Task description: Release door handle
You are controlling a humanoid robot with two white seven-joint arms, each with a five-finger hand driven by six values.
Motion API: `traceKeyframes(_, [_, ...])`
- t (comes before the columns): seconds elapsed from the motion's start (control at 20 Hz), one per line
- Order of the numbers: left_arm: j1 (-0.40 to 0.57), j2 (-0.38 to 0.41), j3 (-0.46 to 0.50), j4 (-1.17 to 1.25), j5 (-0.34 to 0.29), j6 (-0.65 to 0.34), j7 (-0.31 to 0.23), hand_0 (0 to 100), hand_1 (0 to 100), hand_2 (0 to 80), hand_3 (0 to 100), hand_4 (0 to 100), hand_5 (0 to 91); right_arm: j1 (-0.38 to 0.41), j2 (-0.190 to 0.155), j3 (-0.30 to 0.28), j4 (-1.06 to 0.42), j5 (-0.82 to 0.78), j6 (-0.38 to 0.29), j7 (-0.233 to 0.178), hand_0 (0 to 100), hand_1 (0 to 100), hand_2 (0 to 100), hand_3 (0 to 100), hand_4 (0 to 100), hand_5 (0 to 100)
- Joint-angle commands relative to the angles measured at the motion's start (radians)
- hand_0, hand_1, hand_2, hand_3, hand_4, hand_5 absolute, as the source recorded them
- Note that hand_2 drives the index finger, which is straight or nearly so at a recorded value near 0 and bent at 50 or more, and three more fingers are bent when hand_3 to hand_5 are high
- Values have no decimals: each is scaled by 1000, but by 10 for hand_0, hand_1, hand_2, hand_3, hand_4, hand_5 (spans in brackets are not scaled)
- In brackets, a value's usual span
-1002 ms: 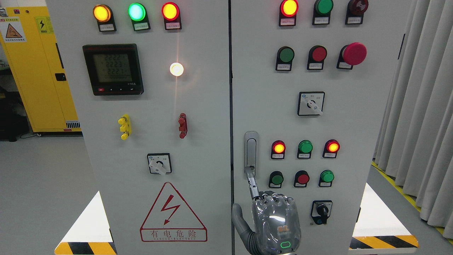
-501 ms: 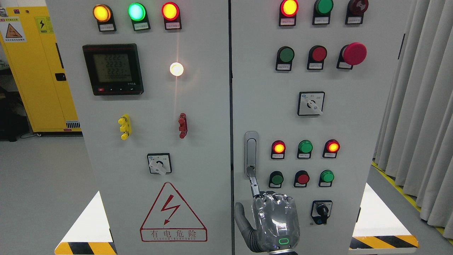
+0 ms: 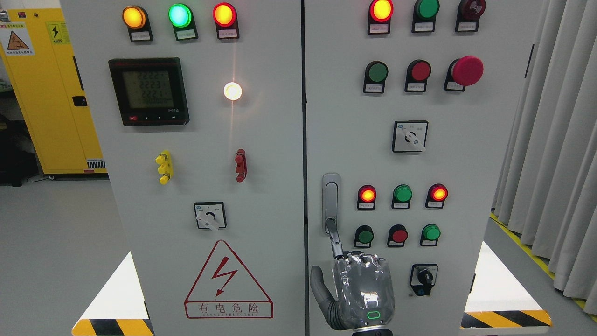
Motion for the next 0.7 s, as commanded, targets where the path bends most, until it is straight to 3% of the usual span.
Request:
traceKeyframes(0.0, [0, 0, 0, -15, 0, 1, 0, 120, 556, 0, 0, 0, 0, -14, 1, -7, 17, 0, 0, 0, 612, 400, 32, 1000, 1000, 1000])
traceKeyframes(0.65, [0, 0, 0, -15, 0, 1, 0, 120, 556, 0, 0, 0, 0, -17, 1, -22, 23, -3, 1, 2, 613, 402, 39, 1000, 1000, 1000])
